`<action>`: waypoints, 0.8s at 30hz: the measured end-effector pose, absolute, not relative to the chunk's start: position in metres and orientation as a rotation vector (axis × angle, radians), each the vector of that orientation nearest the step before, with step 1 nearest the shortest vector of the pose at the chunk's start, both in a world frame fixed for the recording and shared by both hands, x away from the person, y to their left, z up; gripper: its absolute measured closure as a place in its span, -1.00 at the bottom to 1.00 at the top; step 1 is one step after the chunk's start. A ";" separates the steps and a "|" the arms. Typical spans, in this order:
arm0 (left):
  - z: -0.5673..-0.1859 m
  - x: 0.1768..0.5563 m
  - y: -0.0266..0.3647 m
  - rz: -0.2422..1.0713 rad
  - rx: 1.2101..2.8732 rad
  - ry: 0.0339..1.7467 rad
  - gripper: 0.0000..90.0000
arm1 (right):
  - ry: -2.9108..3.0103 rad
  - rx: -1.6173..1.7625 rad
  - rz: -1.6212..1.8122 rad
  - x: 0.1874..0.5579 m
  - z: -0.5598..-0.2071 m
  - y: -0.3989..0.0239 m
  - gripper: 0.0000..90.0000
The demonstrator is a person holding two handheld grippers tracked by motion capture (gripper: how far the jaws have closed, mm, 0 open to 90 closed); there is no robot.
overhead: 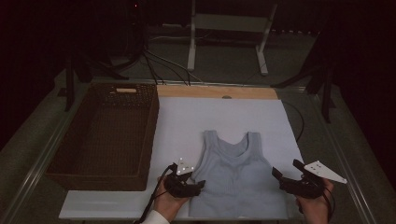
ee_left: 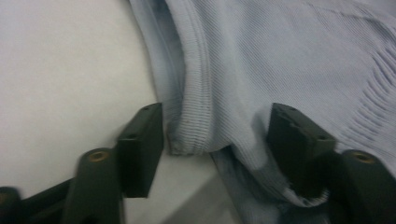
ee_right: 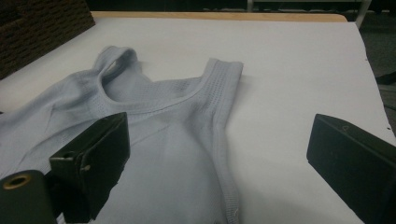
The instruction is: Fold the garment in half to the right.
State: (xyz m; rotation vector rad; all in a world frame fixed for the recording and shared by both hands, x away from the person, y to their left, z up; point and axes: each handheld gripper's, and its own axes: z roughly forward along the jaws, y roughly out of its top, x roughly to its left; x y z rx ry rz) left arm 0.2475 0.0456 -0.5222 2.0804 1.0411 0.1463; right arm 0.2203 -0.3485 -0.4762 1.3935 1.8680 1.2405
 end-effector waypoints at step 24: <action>-0.509 0.250 0.059 0.081 2.028 1.045 0.71 | 1.939 1.367 1.209 0.217 -0.473 -0.338 -0.70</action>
